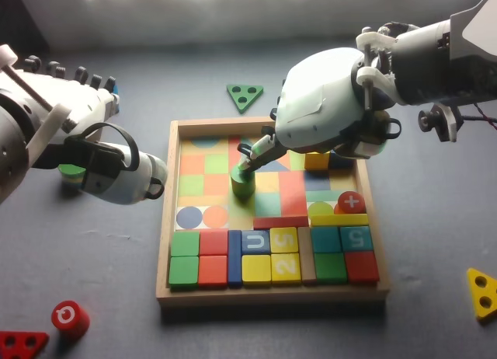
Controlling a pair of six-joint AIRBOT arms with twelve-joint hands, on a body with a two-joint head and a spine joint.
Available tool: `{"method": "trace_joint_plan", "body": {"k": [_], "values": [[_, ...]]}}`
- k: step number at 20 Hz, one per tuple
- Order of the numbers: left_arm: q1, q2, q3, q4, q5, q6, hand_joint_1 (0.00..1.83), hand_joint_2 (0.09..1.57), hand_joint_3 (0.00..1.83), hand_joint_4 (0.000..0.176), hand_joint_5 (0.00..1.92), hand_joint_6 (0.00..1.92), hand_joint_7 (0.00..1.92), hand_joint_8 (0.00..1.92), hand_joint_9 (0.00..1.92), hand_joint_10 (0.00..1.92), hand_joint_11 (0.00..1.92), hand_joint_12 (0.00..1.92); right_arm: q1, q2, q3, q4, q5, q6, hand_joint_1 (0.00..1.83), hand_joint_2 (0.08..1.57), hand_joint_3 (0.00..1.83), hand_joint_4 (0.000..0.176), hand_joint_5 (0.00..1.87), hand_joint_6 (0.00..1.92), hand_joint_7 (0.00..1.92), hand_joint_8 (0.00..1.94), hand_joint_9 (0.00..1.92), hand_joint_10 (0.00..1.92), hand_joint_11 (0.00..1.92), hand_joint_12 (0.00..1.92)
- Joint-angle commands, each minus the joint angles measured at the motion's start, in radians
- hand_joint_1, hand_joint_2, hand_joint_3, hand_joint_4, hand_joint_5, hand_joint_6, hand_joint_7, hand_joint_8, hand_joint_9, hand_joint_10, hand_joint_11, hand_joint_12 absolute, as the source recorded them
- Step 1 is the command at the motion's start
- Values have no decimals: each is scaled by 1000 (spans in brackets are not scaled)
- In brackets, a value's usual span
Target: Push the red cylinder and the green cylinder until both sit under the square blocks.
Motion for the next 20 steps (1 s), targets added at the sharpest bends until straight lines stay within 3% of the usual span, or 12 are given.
{"method": "trace_joint_plan", "body": {"k": [1,5,9,20], "values": [[-14,10,-4,85,-9,3,0,1271,0,0,18,0,20,0,15,2,13,7,15,10,3,19,-34,-7,1796,923,666,0,283,9,1573,1941,1751,1921,1805,1921],[-14,10,-4,85,-9,3,0,1275,0,0,19,3,17,3,12,2,3,3,25,5,3,18,-34,-10,1785,883,757,0,270,4,1629,1941,1772,1921,1818,1921],[-14,10,-4,85,-9,3,0,1272,0,0,28,2,19,0,14,0,3,5,28,-2,3,18,-35,-11,1797,912,619,0,296,4,1549,1941,1751,1921,1827,1921],[-14,10,-4,85,-9,3,0,1272,0,0,29,7,30,6,31,5,29,24,-19,2,0,20,-41,0,1803,875,706,0,278,2,1600,1941,1751,1921,1817,1921]]}}
